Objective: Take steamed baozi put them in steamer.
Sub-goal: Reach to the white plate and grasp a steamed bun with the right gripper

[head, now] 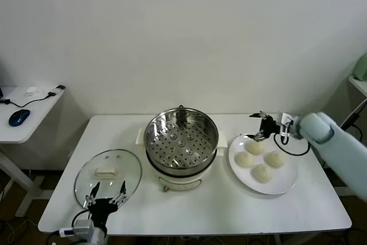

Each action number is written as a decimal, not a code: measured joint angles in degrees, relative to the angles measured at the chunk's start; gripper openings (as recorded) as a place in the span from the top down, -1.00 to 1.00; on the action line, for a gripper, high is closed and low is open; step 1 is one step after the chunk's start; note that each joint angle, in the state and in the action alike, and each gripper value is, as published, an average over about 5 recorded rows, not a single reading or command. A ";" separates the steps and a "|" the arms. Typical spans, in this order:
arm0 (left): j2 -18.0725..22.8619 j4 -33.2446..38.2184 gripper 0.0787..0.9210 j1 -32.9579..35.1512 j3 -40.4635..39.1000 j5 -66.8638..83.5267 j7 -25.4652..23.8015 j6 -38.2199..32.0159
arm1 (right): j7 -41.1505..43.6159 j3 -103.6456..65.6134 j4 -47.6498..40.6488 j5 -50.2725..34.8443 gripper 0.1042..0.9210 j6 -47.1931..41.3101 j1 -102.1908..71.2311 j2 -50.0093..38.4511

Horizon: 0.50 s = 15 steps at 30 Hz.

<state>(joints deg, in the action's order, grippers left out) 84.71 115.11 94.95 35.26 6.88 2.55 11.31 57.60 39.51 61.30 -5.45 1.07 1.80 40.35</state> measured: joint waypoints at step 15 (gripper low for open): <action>0.02 -0.47 -0.77 0.01 0.62 1.37 -0.02 -0.56 | 6.98 19.57 -20.43 0.53 -0.76 2.06 9.96 12.29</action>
<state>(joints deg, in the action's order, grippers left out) 84.74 114.64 94.96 35.88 8.25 2.53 10.75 64.57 59.08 40.87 -4.91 3.13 11.76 52.64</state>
